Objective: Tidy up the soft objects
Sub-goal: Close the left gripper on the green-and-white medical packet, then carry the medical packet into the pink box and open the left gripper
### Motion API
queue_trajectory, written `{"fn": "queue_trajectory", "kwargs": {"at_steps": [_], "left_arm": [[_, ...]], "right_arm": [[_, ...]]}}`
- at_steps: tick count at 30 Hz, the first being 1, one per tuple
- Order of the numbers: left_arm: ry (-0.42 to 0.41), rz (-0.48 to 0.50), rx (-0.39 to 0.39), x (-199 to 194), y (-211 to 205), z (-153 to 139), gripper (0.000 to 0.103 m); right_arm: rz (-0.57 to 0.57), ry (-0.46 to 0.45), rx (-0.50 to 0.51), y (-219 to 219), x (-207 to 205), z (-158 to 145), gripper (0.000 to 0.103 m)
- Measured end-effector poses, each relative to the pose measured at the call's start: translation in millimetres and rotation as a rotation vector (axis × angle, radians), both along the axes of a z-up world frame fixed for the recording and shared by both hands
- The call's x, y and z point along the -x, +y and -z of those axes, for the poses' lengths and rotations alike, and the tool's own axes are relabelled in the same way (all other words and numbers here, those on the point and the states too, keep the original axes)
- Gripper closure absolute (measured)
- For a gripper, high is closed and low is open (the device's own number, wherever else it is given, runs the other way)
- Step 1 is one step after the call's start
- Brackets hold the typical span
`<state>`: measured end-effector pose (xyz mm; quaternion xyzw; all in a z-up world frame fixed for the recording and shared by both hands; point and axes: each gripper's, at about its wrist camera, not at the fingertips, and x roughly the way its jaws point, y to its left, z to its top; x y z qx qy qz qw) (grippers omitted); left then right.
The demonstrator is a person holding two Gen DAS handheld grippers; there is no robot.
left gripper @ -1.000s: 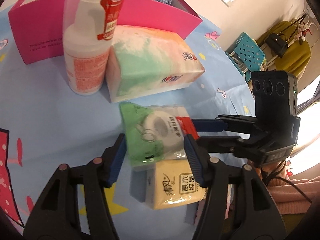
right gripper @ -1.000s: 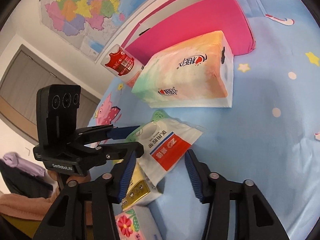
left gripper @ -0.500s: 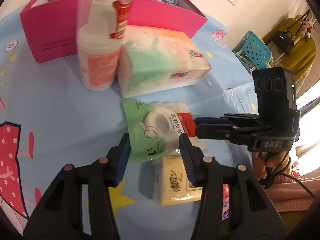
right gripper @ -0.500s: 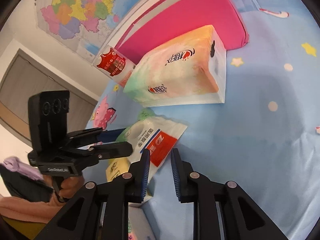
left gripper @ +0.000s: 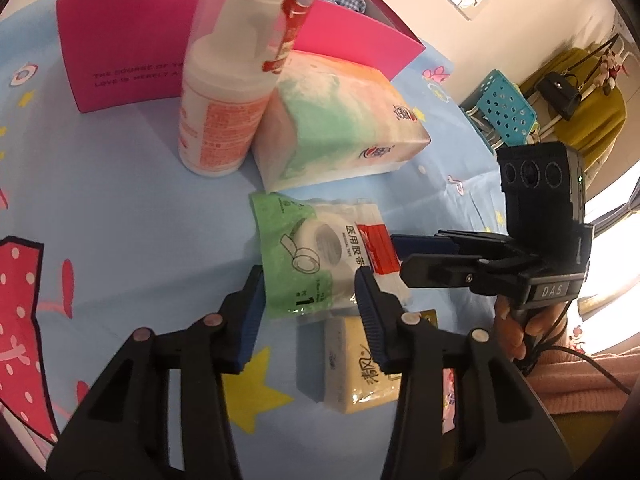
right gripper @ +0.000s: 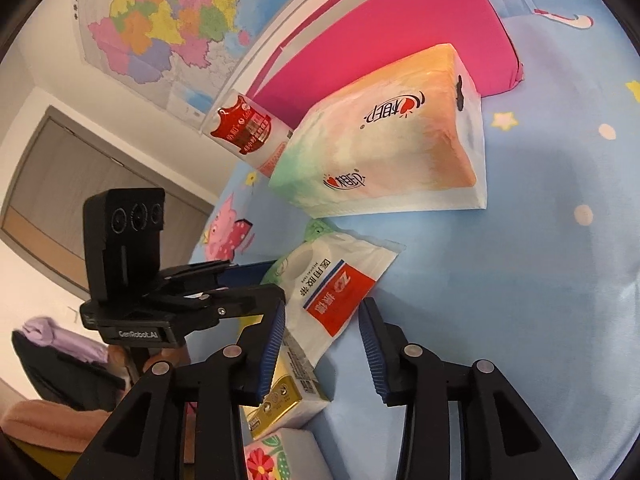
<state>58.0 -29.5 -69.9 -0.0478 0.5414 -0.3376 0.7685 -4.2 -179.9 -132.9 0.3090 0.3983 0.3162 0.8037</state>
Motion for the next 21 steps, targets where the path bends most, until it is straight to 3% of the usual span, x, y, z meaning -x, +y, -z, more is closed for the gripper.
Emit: {"fn": "queue_trajectory", "kwargs": {"at_steps": [3, 6, 16, 21], "left_arm": [[0.021, -0.008, 0.024, -2.9, 4.9, 1.0, 0.056], [-0.006, -0.012, -0.014, -5.2, 7.2, -0.8, 0.056], [-0.025, -0.001, -0.027, -4.3, 4.9, -1.6, 0.061], [-0.024, 0.002, -0.017, 0.7, 7.5, -2.1, 0.067]], "right_arm": [[-0.001, -0.002, -0.005, 0.2, -0.3, -0.3, 0.063], [-0.017, -0.006, -0.001, 2.9, -0.6, -1.0, 0.064], [0.005, -0.035, 0.016, 14.1, -4.9, -4.1, 0.065], [0.000, -0.030, 0.033, 18.3, -5.3, -1.6, 0.077]]}}
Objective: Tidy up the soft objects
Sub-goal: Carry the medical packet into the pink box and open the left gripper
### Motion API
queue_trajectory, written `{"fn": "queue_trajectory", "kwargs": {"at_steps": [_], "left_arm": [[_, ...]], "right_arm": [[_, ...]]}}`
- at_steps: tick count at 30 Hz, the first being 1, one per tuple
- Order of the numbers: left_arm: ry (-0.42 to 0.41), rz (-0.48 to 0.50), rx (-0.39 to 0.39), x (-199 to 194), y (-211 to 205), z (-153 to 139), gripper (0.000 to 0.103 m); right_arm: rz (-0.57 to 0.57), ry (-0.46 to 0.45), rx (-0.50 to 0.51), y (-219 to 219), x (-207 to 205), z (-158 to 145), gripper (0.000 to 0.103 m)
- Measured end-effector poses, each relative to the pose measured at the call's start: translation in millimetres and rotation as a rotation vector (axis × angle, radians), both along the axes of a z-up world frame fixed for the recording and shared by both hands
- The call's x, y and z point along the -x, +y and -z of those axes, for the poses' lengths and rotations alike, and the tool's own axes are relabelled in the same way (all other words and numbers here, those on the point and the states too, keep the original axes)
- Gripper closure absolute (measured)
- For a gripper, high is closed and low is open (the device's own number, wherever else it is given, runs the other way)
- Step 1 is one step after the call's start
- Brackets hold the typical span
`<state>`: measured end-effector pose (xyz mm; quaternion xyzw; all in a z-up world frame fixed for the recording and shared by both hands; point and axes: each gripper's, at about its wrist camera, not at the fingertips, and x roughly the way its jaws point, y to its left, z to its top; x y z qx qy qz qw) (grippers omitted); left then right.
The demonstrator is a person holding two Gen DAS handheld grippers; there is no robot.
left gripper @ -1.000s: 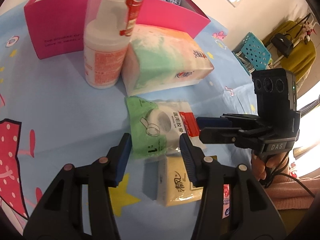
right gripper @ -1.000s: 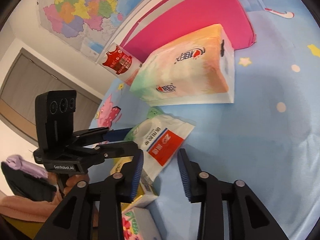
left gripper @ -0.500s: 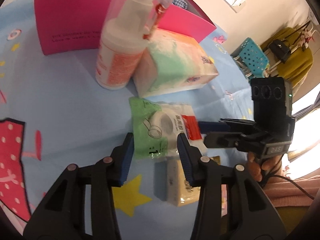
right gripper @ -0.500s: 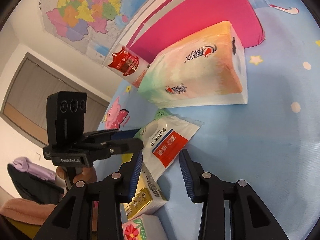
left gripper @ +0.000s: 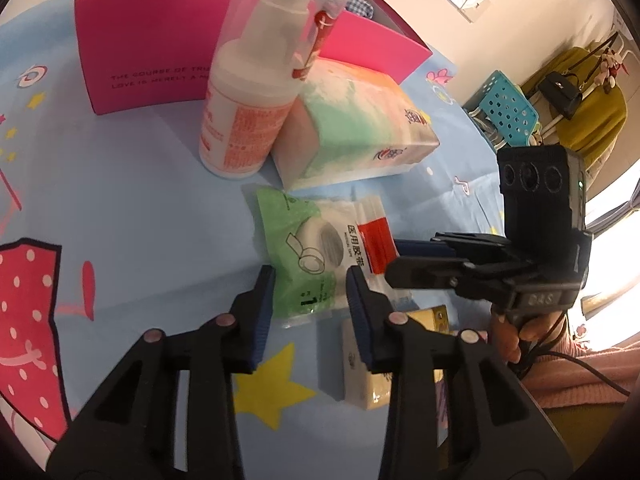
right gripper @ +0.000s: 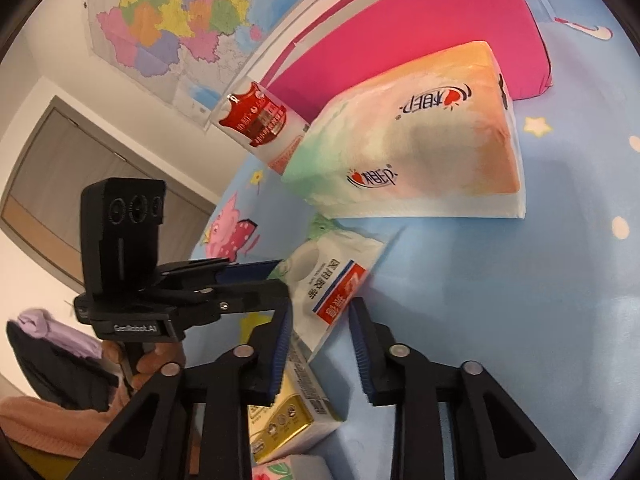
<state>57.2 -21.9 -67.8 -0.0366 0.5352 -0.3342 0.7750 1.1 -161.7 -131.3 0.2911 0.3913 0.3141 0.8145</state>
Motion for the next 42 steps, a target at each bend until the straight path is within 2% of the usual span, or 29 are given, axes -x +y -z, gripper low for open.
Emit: {"fn": "queue_trajectory", "kwargs": {"at_steps": [2, 5, 7, 11, 14, 19, 24, 26, 30, 34, 42], "left_arm": [[-0.003, 0.005, -0.004, 2.8, 0.4, 0.2, 0.070], [0.006, 0.005, 0.001, 5.9, 1.0, 1.1, 0.072], [0.003, 0.008, 0.010, 9.8, 1.2, -1.7, 0.072], [-0.048, 0.010, 0.018, 20.8, 2.8, -19.1, 0.072], [-0.104, 0.014, 0.036, 27.2, 5.8, -40.7, 0.072], [-0.244, 0.008, 0.047, 30.4, 6.6, -90.4, 0.072], [-0.373, -0.025, 0.031, 13.5, 9.6, -140.0, 0.071], [-0.396, -0.038, 0.015, -0.2, 11.2, -148.7, 0.071], [-0.405, -0.086, -0.023, -35.6, 14.8, -155.8, 0.068], [-0.378, -0.134, -0.060, -65.0, 15.5, -150.8, 0.068], [-0.284, -0.196, -0.108, -113.1, 21.8, -116.8, 0.068]], "right_arm": [[0.010, 0.016, 0.006, -2.0, -1.7, 1.5, 0.083], [0.015, 0.018, 0.006, -3.2, -3.4, 1.2, 0.085], [0.014, -0.006, 0.037, 0.8, -1.0, -3.1, 0.090], [0.001, -0.064, 0.068, 5.9, 6.5, -18.9, 0.090], [-0.004, -0.118, 0.073, 3.4, 11.9, -41.1, 0.090], [-0.003, -0.270, 0.108, 0.1, 17.1, -96.7, 0.090], [0.004, -0.387, 0.109, -4.0, 3.8, -144.8, 0.090], [0.004, -0.410, 0.098, -4.5, -9.9, -158.3, 0.090], [0.002, -0.410, 0.082, -3.2, -46.3, -169.6, 0.090], [-0.007, -0.382, 0.068, -2.8, -79.9, -168.5, 0.090], [-0.016, -0.290, 0.090, 7.0, -136.3, -148.4, 0.089]]}}
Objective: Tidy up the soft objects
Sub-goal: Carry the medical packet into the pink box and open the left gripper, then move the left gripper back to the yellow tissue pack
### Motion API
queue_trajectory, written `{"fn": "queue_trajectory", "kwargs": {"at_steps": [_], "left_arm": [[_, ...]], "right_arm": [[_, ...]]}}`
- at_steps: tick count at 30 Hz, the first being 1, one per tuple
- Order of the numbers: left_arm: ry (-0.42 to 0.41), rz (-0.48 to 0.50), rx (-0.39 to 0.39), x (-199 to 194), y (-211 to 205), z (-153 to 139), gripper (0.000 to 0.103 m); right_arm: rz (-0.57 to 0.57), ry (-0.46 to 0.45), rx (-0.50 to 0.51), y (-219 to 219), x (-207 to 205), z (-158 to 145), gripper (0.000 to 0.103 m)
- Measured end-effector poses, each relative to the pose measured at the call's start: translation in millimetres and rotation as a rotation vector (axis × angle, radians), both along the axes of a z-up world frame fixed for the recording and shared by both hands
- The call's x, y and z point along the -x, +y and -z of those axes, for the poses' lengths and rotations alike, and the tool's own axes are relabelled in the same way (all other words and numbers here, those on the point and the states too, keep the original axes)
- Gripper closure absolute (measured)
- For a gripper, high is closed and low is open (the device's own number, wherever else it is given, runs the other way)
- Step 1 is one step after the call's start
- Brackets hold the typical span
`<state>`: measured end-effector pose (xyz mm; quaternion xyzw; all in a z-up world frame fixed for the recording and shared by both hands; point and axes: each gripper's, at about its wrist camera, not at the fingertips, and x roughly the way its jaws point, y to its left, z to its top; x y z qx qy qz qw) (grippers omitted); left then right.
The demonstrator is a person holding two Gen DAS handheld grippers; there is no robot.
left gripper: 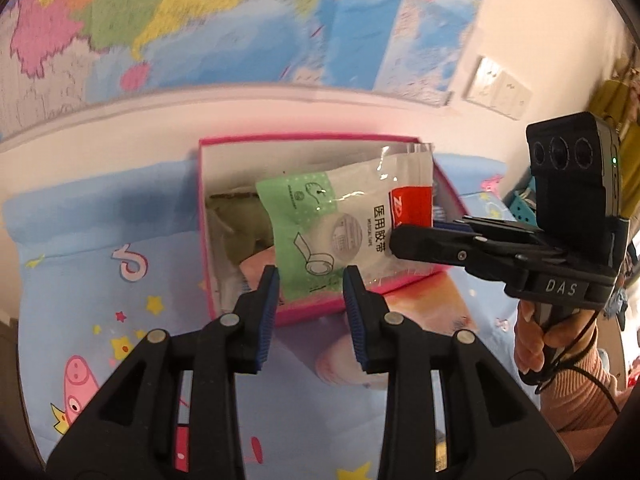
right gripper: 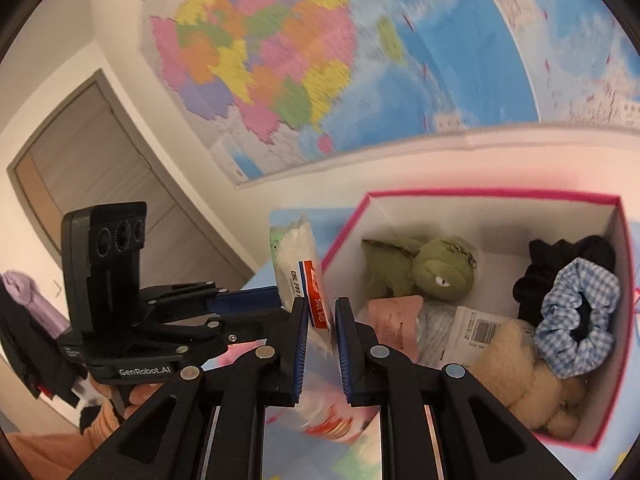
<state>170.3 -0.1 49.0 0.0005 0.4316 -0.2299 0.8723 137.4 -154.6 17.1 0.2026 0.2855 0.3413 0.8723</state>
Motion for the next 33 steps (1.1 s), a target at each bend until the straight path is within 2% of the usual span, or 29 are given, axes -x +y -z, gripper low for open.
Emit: {"fn": "queue_trajectory", "kwargs": {"at_steps": [4, 7, 12, 17, 19, 23, 28, 33], "left_arm": [[0.036, -0.037, -0.020, -11.7, 1.8, 13.6, 0.068], [0.045, -0.090, -0.040, -18.8, 4.7, 20.6, 0.068], [0.008, -0.134, -0.028, -6.8, 14.4, 19.9, 0.068], [-0.061, -0.132, -0.016, 23.2, 19.1, 13.8, 0.067], [-0.082, -0.116, -0.008, 37.3, 19.2, 12.5, 0.057], [-0.116, -0.064, -0.007, 67.9, 13.6, 12.1, 0.054], [-0.101, 0.009, -0.006, 103.9, 3.1, 21.6, 0.054], [-0.045, 0.052, 0.001, 128.9, -4.6, 43.3, 0.054]], "right_arm": [[0.008, 0.068, 0.013, 6.1, -23.7, 18.3, 0.085], [0.015, 0.126, 0.020, 9.0, -35.9, 31.0, 0.071], [0.074, 0.149, 0.058, 3.0, -35.9, 39.9, 0.063], [0.101, 0.105, 0.074, -13.0, -8.7, 35.1, 0.063], [0.096, 0.081, 0.078, -17.3, 5.8, 31.5, 0.063], [0.072, 0.023, 0.088, -24.6, 45.0, 25.1, 0.057], [0.000, 0.011, 0.077, -28.2, 90.4, 32.0, 0.056], [-0.043, 0.062, 0.070, -32.1, 127.3, 55.2, 0.055]]}}
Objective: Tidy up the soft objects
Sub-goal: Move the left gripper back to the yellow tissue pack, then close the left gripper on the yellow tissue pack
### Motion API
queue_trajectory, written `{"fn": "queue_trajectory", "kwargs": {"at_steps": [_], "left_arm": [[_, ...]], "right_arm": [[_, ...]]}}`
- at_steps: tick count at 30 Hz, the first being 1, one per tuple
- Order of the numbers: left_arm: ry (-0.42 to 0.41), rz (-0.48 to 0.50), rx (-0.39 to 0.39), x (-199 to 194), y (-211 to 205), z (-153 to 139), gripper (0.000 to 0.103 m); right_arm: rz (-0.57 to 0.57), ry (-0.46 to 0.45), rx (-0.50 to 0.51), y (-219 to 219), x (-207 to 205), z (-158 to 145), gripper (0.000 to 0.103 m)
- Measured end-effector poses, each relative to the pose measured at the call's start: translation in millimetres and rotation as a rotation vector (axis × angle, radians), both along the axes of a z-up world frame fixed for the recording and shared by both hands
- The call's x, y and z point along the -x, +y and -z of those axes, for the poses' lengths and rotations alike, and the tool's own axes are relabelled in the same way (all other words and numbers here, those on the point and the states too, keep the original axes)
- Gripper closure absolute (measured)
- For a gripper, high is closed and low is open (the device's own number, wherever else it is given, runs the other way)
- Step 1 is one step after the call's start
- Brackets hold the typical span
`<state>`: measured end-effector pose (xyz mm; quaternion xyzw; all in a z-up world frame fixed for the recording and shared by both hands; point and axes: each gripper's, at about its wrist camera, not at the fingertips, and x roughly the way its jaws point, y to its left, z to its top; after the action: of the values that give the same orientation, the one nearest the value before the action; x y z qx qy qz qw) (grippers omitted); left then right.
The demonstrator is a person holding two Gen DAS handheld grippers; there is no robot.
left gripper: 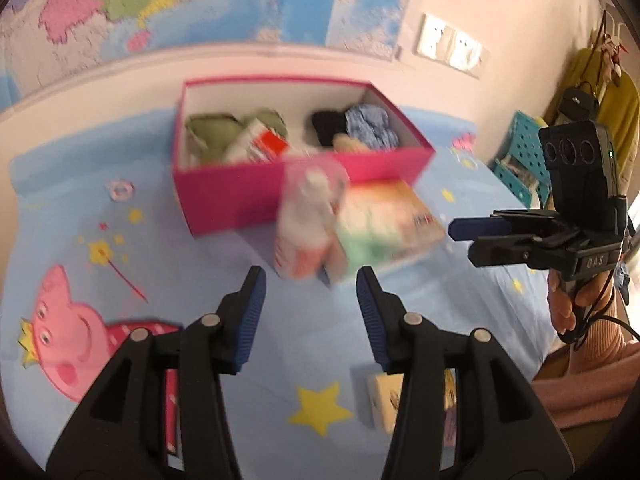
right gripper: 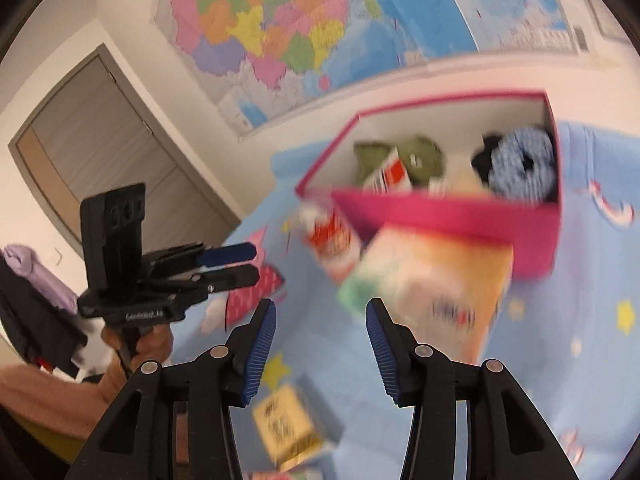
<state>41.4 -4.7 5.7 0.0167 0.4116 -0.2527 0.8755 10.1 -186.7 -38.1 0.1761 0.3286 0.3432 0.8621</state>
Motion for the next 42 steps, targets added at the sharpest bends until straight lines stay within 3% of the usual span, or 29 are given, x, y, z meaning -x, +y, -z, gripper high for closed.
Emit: {"fn": "queue_trajectory", "kwargs": {"at_steps": [7, 15, 22, 26, 29, 42], "left_arm": [[0.099, 0.048, 0.014, 28.8, -11.5, 33.0, 0.054], [0.193, 0.070, 0.025, 45.7, -17.3, 55.5, 0.054], [0.229, 0.082, 0.037, 58.4, -18.5, 64.0, 0.054], [0.249, 0.110, 0.052, 62.4, -21.4, 66.1, 0.054], [0.260, 0.134, 0.068, 64.5, -25.9, 66.5, 0.063], [0.246, 0.128, 0.049, 56.9, -37.0, 63.2, 0.063]], "right_arm": [[-0.030, 0.121, 0.038, 7.4, 36.7, 46.3, 0.055], [-0.080, 0.181, 0.041, 22.9, 49.7, 68.8, 0.055], [-0.088, 0.191, 0.021, 28.0, 51.2, 74.8, 0.056], [-0.095, 0.206, 0.021, 32.8, 51.5, 80.2, 0.067], [-0.097, 0.205, 0.024, 37.7, 50.7, 82.0, 0.073], [-0.021, 0.170, 0.031, 28.7, 38.3, 75.0, 0.074]]}}
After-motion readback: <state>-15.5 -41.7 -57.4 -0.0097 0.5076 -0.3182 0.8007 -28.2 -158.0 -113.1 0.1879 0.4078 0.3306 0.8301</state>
